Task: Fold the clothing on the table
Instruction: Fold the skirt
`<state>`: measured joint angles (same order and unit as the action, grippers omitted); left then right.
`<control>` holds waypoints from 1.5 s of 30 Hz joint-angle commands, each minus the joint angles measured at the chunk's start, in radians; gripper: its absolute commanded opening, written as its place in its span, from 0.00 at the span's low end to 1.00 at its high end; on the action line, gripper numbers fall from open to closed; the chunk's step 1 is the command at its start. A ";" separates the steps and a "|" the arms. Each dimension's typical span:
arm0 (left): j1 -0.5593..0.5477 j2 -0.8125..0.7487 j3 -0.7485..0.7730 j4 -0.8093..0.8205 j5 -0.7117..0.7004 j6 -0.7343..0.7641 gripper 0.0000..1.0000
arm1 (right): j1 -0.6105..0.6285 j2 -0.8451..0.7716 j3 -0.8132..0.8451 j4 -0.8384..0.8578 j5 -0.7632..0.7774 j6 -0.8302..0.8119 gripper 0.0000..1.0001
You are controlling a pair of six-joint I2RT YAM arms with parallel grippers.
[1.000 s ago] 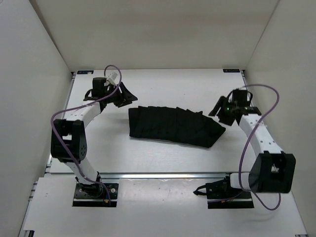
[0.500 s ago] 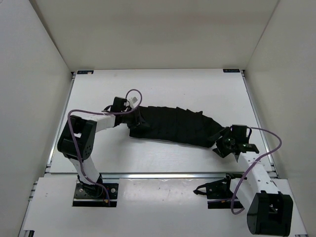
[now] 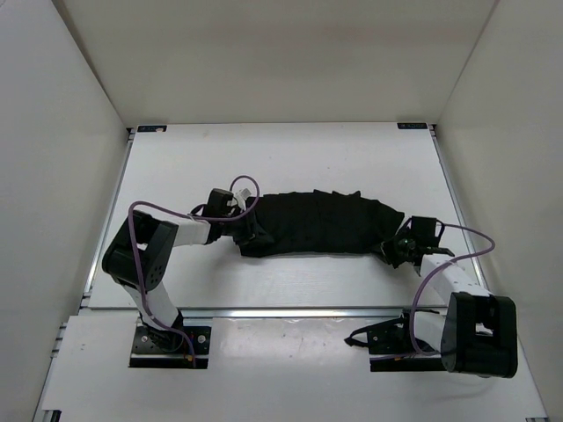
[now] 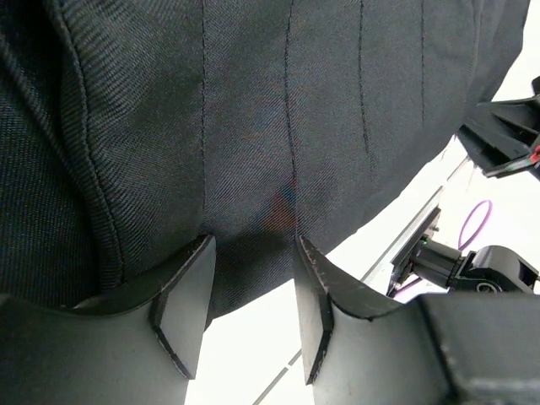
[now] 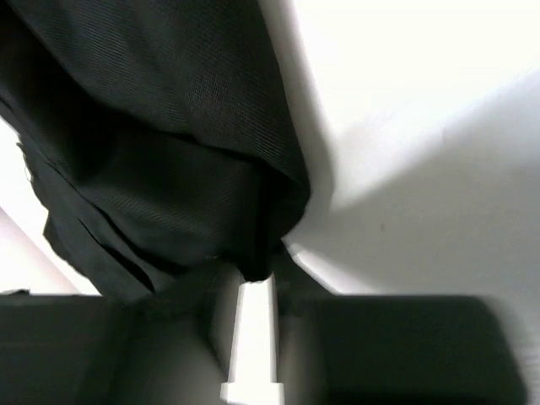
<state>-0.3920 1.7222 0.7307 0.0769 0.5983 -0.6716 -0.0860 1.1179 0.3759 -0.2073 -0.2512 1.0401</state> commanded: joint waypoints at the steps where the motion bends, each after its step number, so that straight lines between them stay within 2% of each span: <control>1: -0.025 0.019 -0.042 -0.063 -0.087 0.017 0.53 | -0.044 0.019 0.066 0.063 0.072 -0.089 0.09; 2: -0.031 0.013 -0.059 -0.063 -0.104 0.020 0.54 | -0.067 0.011 0.086 0.065 0.079 -0.139 0.02; 4: -0.041 0.004 -0.063 -0.039 -0.121 -0.006 0.53 | -0.087 0.020 0.122 0.027 0.104 -0.196 0.00; 5: -0.039 0.001 -0.066 -0.035 -0.121 -0.009 0.53 | -0.101 0.017 0.142 0.014 0.104 -0.228 0.05; 6: -0.033 -0.003 -0.073 -0.028 -0.123 -0.014 0.53 | -0.112 0.017 0.156 -0.009 0.104 -0.239 0.21; 9: -0.033 -0.018 -0.080 -0.019 -0.115 -0.026 0.52 | -0.150 -0.003 0.135 -0.009 0.055 -0.206 0.46; 12: -0.045 -0.045 -0.077 -0.029 -0.111 -0.028 0.52 | -0.156 -0.027 0.095 0.031 0.044 -0.163 0.58; 13: -0.044 -0.050 -0.080 -0.031 -0.115 -0.025 0.51 | -0.153 -0.023 0.084 0.055 0.030 -0.160 0.59; 15: -0.038 -0.073 -0.086 -0.038 -0.118 -0.031 0.52 | -0.144 0.002 0.074 0.068 0.007 -0.146 0.69; 22: -0.028 -0.090 -0.091 -0.039 -0.117 -0.028 0.52 | -0.084 0.124 0.101 0.164 -0.003 -0.155 0.72; 23: -0.030 -0.092 -0.091 -0.039 -0.118 -0.026 0.52 | -0.087 0.150 0.109 0.180 -0.019 -0.163 0.64; 25: -0.021 -0.099 -0.097 -0.037 -0.120 -0.034 0.52 | -0.090 0.189 0.147 0.203 -0.062 -0.181 0.31; 26: -0.021 -0.099 -0.099 -0.039 -0.121 -0.031 0.52 | -0.093 0.204 0.170 0.197 -0.086 -0.187 0.25; 28: -0.022 -0.107 -0.096 -0.045 -0.126 -0.029 0.52 | -0.075 0.183 0.224 0.157 -0.057 -0.239 0.00; 31: -0.021 -0.110 -0.097 -0.040 -0.138 -0.031 0.52 | -0.031 0.129 0.311 0.137 -0.004 -0.355 0.00; 35: -0.021 -0.087 -0.103 -0.028 -0.140 -0.036 0.52 | 0.081 0.160 0.504 0.053 -0.063 -0.513 0.00; 38: -0.018 -0.084 -0.103 -0.016 -0.132 -0.040 0.52 | 0.239 0.195 0.589 0.019 -0.065 -0.554 0.00; 41: -0.024 -0.073 -0.096 -0.019 -0.140 -0.042 0.52 | 0.415 0.229 0.624 0.083 -0.088 -0.549 0.00; 45: -0.018 -0.062 -0.094 -0.012 -0.134 -0.045 0.52 | 0.547 0.337 0.699 0.135 -0.138 -0.549 0.00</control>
<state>-0.4198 1.6428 0.6533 0.1001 0.5194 -0.7311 0.3962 1.3880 1.0157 -0.1200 -0.3393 0.5247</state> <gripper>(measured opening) 0.521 0.015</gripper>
